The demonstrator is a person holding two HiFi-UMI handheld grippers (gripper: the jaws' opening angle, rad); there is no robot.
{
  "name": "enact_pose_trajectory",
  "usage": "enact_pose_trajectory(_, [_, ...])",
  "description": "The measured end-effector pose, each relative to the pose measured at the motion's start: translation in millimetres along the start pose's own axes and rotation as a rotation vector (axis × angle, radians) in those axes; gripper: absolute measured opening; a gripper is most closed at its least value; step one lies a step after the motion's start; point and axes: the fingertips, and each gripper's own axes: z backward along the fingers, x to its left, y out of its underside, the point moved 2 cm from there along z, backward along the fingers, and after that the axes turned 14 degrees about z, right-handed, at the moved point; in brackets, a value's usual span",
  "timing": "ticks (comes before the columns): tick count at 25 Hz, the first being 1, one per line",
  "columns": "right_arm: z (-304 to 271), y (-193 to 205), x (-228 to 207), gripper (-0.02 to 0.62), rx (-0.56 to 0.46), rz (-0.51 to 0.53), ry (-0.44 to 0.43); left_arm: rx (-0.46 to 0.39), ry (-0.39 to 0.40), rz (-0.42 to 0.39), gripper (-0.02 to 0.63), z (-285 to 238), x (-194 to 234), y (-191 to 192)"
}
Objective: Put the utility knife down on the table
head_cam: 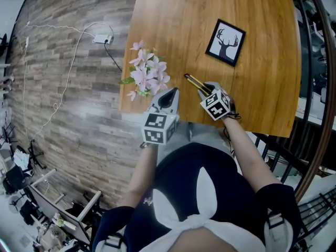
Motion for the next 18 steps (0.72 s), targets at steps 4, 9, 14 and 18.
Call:
enact_pose_trajectory(4, [0.2, 0.8, 0.8, 0.126, -0.01, 0.001, 0.017, -0.002, 0.003, -0.004, 0.017, 0.6, -1.0, -1.0])
enact_pose_trajectory(9, [-1.9, 1.7, -0.3, 0.13, 0.001, -0.013, 0.017, -0.008, 0.003, -0.012, 0.017, 1.3, -1.6, -3.3])
enact_pose_trajectory(14, [2.2, -1.2, 2.1, 0.187, 0.001, -0.032, 0.023, -0.016, 0.002, -0.019, 0.017, 6.1, -3.7, -9.9])
enact_pose_trajectory(18, [17.2, -8.6, -4.8, 0.187, -0.034, -0.055, 0.069, -0.025, 0.004, -0.031, 0.017, 10.8, -3.6, -13.7])
